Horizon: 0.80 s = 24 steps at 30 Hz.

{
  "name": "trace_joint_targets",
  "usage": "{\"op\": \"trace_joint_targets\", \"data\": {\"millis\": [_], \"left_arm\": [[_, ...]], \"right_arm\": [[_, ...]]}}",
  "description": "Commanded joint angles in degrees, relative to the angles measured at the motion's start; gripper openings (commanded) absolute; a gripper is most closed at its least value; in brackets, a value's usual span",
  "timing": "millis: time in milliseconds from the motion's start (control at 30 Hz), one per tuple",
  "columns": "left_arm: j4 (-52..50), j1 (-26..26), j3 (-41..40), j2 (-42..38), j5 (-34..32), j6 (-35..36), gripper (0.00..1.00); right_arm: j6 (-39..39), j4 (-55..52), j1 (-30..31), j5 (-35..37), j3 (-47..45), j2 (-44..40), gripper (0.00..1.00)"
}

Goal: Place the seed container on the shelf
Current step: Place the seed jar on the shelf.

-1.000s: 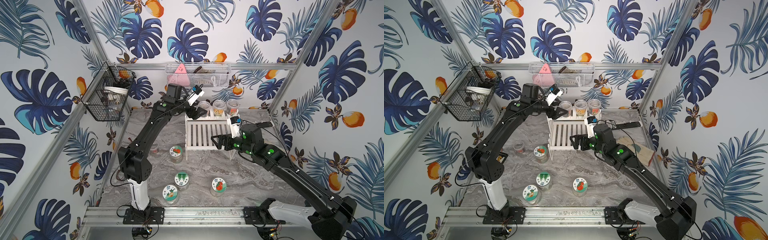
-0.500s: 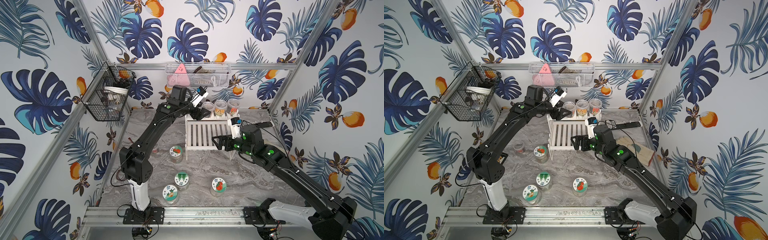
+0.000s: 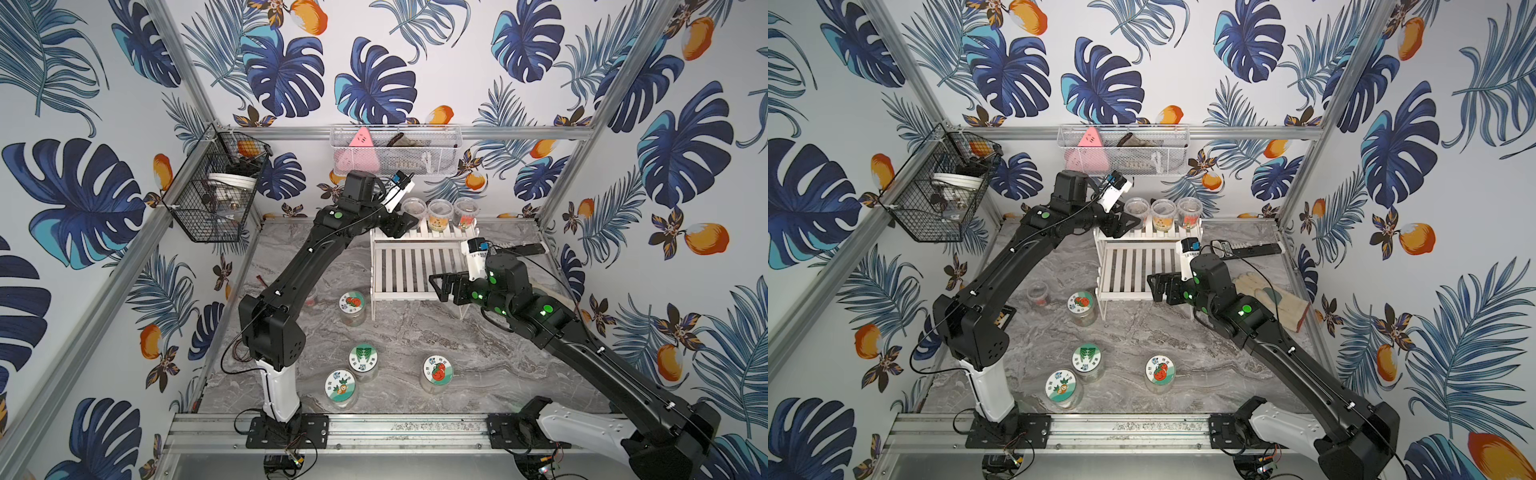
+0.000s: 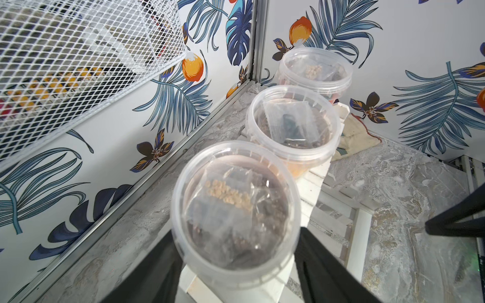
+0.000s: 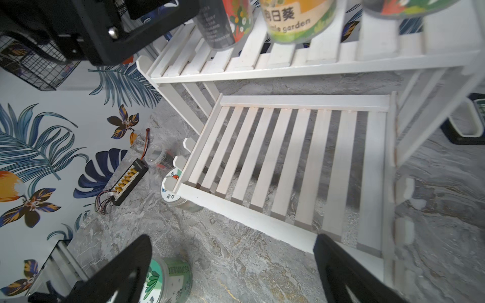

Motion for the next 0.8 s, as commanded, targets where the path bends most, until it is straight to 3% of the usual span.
{"op": "trace_joint_targets", "data": {"millis": [0,400,600,767], "left_arm": [[-0.6,0.0,0.5,0.1,0.8,-0.4,0.72],[1.7,0.0,-4.4,-4.1,-0.2,-2.5,0.72],[2.0,0.0,-2.1,-2.3,3.5,-2.3,0.91],[-2.5,0.1,4.9,3.2,6.6,-1.1,0.95]], "right_arm": [[-0.2,-0.2,-0.1,5.0,-1.5,-1.9,1.0],[-0.5,-0.9,-0.4,7.1,-3.2,-3.1,1.0],[-0.8,-0.9,-0.6,5.1,-3.1,-2.6,1.0],[-0.8,-0.8,-0.6,2.1,-2.1,-1.2,1.0]]}}
